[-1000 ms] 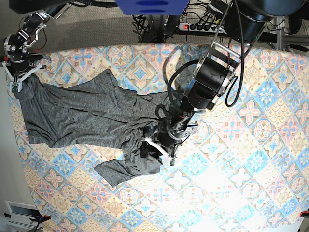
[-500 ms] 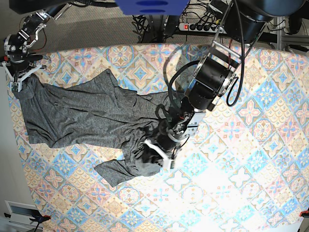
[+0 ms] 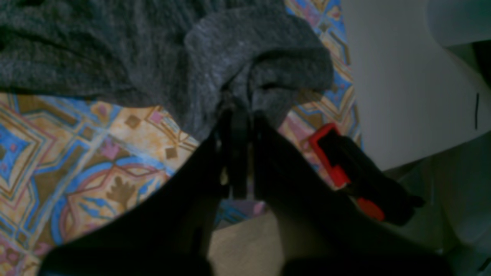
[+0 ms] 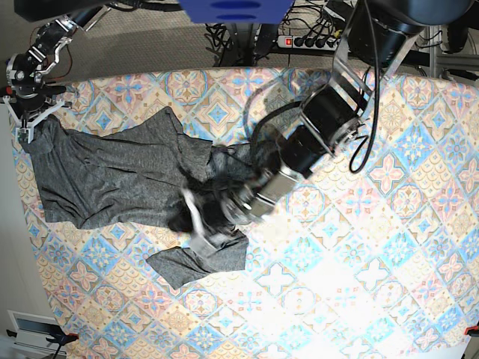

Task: Layout the t-shirt on the table in an organized manner, then fold the t-shirt properly
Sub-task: 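Pull the grasped hem fabric with the left gripper to spread it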

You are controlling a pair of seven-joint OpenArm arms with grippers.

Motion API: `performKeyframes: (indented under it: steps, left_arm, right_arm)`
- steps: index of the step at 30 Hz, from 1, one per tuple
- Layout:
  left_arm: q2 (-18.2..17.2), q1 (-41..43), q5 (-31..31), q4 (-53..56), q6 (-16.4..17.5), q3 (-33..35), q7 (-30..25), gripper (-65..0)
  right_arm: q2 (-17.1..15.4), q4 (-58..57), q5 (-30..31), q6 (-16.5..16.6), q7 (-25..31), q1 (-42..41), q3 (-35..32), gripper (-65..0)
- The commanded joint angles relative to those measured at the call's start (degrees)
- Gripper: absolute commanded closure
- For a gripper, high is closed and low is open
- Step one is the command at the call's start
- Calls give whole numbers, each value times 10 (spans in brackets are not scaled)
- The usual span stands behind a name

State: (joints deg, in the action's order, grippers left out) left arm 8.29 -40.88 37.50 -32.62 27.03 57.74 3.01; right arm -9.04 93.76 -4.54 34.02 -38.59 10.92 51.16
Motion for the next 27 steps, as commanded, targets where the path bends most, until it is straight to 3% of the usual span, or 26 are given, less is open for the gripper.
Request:
performKeyframes:
  steps: [1,3,6,8,15,23,27]
  left_arm:
    - [7,-12,9,-33,3,16,-15,-101]
    - [7,2,12,-55,-14,8,-17,-102]
    - [7,22,22,-55,-79,-91,-48,-107]
    - [7,36,19,-52,-105,-155,-81,-119]
    - [7,38,-1,-22,-184,-267,-95,-359]
    - [7,8,-5,128,-185,-267,-100,-373]
    - [7,-4,-55,172,-185,-267,-101,-373]
  right_arm:
    - [-10,12,5,-3,11,-3,3,0]
    - [-10,12,5,-3,11,-3,3,0]
    - [-10,12,5,-3,11,-3,3,0]
    - [-10,12,5,-3,11,-3,3,0]
    - [-10,12,5,-3,12,-1,3,0]
    - [-10,12,5,-3,12,-1,3,0]
    - [-10,12,5,-3,12,-1,3,0]
